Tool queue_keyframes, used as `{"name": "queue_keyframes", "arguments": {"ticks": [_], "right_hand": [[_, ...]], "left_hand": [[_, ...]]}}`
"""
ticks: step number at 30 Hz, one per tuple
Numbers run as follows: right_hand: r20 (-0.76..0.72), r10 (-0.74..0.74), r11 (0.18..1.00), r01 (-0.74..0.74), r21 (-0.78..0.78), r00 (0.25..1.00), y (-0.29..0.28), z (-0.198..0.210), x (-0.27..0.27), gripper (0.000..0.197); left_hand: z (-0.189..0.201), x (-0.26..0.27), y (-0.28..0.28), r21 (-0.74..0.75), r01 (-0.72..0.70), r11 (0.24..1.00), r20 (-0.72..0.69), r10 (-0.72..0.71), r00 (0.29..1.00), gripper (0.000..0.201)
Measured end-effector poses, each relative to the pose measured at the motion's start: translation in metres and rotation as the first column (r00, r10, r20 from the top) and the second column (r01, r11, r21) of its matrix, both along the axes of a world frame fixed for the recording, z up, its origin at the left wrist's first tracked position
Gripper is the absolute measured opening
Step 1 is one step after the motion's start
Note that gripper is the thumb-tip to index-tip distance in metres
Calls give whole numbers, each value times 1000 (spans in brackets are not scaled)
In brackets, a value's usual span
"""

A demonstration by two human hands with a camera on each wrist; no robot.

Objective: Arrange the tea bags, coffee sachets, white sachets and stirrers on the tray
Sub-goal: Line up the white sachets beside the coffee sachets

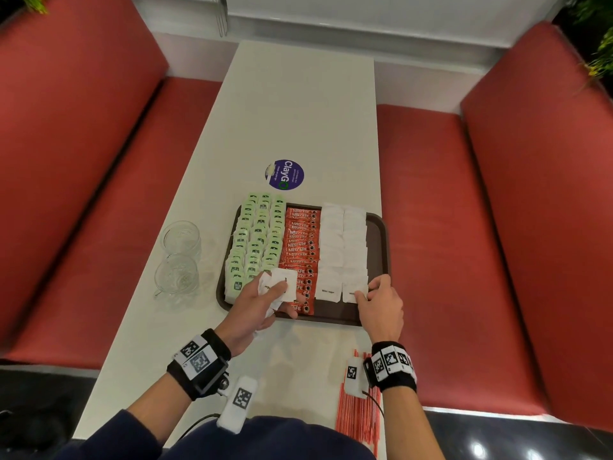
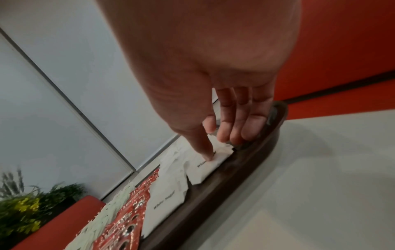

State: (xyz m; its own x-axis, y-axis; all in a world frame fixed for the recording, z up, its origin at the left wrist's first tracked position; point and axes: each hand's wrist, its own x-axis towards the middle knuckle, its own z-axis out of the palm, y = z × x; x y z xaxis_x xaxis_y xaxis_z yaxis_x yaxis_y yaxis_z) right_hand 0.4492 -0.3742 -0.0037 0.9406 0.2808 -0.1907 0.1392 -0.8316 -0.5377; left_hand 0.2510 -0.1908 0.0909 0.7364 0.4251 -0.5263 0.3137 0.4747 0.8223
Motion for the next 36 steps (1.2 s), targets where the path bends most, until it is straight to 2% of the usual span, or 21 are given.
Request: {"name": "queue_keyframes", "arguments": {"ticks": [6, 8, 10, 13, 16, 18, 21, 27, 30, 33, 36], "right_hand": [[20, 49, 999, -48, -8, 999, 0, 5, -5, 23], [13, 68, 993, -69, 100, 998, 5, 17, -8, 18], [-96, 123, 952, -90, 293, 988, 15, 38, -16, 14], [-271, 330, 865, -175, 470, 904, 32, 75, -33, 22], [-310, 476, 797, -256, 547, 823, 44, 95, -46, 17], [-307, 466, 783, -224, 581, 830, 46, 99, -47, 11], [-339, 422, 802, -172, 573, 841, 42, 97, -45, 10], [-377, 425, 839, -203, 504, 823, 26, 88, -47, 11], [-395, 389, 859, -174, 481, 832, 22, 85, -47, 11], [-390, 300, 865, -76, 496, 871, 16, 77, -41, 13], [-353, 135, 872, 59, 486, 926, 3, 67, -26, 9]], "left_hand": [[3, 0, 0, 25, 18, 1000, -16, -18, 1000, 28], [4, 1, -1, 34, 22, 999, -22, -22, 1000, 29], [1, 3, 0, 46, 28, 999, -25, -27, 999, 29], [-1, 8, -1, 76, 27, 997, -14, -26, 1000, 28], [3, 12, -3, 120, 26, 992, 19, -29, 999, 16], [7, 13, -3, 135, 0, 991, 25, -4, 1000, 13], [4, 10, 3, 189, -28, 982, 4, 28, 1000, 23], [-11, 6, 7, 280, 75, 957, -52, -63, 997, 25], [-18, 9, 4, 313, 112, 943, -63, -97, 993, 25], [-21, 12, 2, 314, 99, 944, -49, -88, 995, 18], [-18, 10, 8, 257, 41, 966, -61, -26, 998, 26]]}}
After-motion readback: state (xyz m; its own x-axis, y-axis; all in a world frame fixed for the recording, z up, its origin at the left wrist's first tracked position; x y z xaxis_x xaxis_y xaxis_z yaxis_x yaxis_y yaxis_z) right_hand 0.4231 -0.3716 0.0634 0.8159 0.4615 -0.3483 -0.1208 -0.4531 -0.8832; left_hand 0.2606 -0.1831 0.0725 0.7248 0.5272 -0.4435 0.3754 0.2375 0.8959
